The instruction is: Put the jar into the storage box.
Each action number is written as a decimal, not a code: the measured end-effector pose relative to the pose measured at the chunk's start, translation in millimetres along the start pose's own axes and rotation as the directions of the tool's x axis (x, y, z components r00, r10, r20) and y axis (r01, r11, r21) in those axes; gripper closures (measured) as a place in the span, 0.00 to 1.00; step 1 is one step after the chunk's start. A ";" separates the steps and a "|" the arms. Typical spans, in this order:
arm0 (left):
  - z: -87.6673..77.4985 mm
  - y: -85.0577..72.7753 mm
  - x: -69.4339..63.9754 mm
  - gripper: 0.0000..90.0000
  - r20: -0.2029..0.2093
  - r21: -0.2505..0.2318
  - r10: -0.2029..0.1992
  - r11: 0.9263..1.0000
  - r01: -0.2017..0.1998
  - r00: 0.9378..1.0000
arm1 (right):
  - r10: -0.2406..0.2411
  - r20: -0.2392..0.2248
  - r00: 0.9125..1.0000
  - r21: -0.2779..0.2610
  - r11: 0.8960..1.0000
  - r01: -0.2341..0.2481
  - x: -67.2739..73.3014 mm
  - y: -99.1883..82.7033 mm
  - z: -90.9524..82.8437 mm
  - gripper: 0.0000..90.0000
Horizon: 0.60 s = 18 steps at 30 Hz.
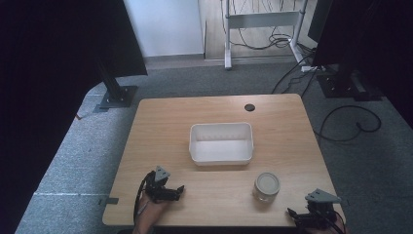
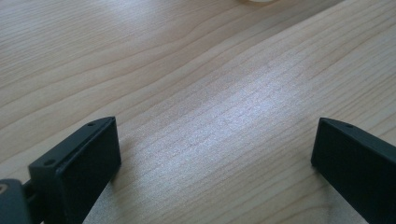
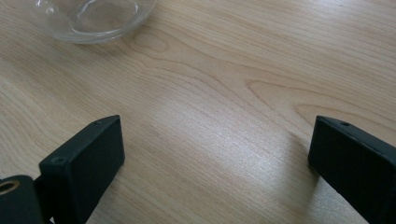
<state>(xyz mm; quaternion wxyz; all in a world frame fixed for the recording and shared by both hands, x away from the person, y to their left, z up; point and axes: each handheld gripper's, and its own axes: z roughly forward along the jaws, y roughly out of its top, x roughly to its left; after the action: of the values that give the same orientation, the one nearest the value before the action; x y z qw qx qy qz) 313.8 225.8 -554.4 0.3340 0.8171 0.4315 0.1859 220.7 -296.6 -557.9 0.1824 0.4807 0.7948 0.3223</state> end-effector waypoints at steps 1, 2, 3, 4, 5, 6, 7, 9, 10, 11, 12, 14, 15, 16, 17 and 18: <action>-0.1 -0.1 0.0 0.01 -0.001 0.000 -0.001 1.000 0.001 1.000 | 0.002 0.004 1.000 -0.001 1.000 -0.002 -0.2 -0.2 -0.1 0.04; -0.1 -0.1 -0.1 0.01 -0.002 0.000 -0.002 1.000 0.002 1.000 | 0.005 0.006 1.000 -0.001 1.000 -0.005 -0.3 -0.4 -0.2 0.04; -0.2 -0.1 0.0 0.01 -0.002 0.000 -0.002 1.000 0.002 1.000 | 0.007 0.006 1.000 -0.001 1.000 -0.007 -0.4 -0.6 -0.4 0.04; -0.2 -0.1 0.0 0.01 -0.002 0.000 -0.002 1.000 0.002 1.000 | 0.007 0.006 1.000 -0.001 1.000 -0.007 -0.4 -0.7 -0.4 0.03; -0.2 -0.1 0.0 0.01 -0.002 0.000 -0.002 1.000 0.002 1.000 | 0.005 0.005 1.000 0.001 1.000 -0.005 -0.3 -0.7 -0.2 0.02; -0.2 -0.1 0.0 0.01 -0.002 0.000 -0.002 1.000 0.002 1.000 | 0.002 0.004 1.000 0.005 1.000 -0.002 0.0 -0.5 0.0 0.01; -0.2 -0.1 0.0 0.01 -0.002 0.000 -0.002 1.000 0.002 1.000 | -0.001 0.003 1.000 0.009 1.000 0.001 0.3 -0.4 0.3 0.00; -0.2 -0.1 0.0 0.01 -0.002 0.000 -0.002 1.000 0.002 1.000 | -0.001 0.002 1.000 0.010 1.000 0.001 0.3 -0.3 0.3 0.00; -0.2 -0.2 0.0 0.01 -0.002 0.000 -0.002 1.000 0.002 1.000 | -0.001 0.002 1.000 0.010 1.000 0.001 0.4 -0.3 0.3 0.00; -0.2 -0.2 -0.1 0.01 -0.002 0.000 -0.002 1.000 0.002 1.000 | -0.001 0.002 1.000 0.010 1.000 0.001 0.4 -0.4 0.2 0.00; -0.2 -0.2 0.0 0.01 -0.003 0.000 -0.002 1.000 0.002 1.000 | -0.001 0.002 1.000 0.010 1.000 0.001 0.4 -0.4 0.2 0.00; -0.2 -0.2 0.0 0.01 -0.003 0.000 -0.002 1.000 0.002 1.000 | -0.001 0.002 1.000 0.010 1.000 0.001 0.4 -0.4 0.1 0.00; -0.2 -0.2 0.0 0.01 -0.003 0.000 -0.002 1.000 0.002 1.000 | -0.001 0.002 1.000 0.010 1.000 0.001 0.4 -0.4 0.1 0.00; -0.2 -0.2 0.0 0.01 -0.003 0.000 -0.002 1.000 0.002 1.000 | -0.001 0.002 1.000 0.010 1.000 0.001 0.4 -0.4 0.1 0.00; -0.2 -0.2 -0.1 0.01 -0.003 0.000 -0.002 1.000 0.002 1.000 | -0.001 0.002 1.000 0.011 1.000 0.001 0.4 -0.4 0.1 0.00; -0.2 -0.2 -0.1 0.01 -0.002 0.000 -0.002 1.000 0.002 1.000 | 0.000 0.003 1.000 0.011 1.000 0.000 0.5 -0.4 0.0 0.00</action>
<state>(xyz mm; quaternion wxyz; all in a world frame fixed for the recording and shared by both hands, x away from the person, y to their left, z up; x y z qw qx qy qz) 313.6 225.9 -554.4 0.3336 0.8164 0.4328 0.1865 220.2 -296.3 -558.1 0.1809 0.4821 0.7964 0.3172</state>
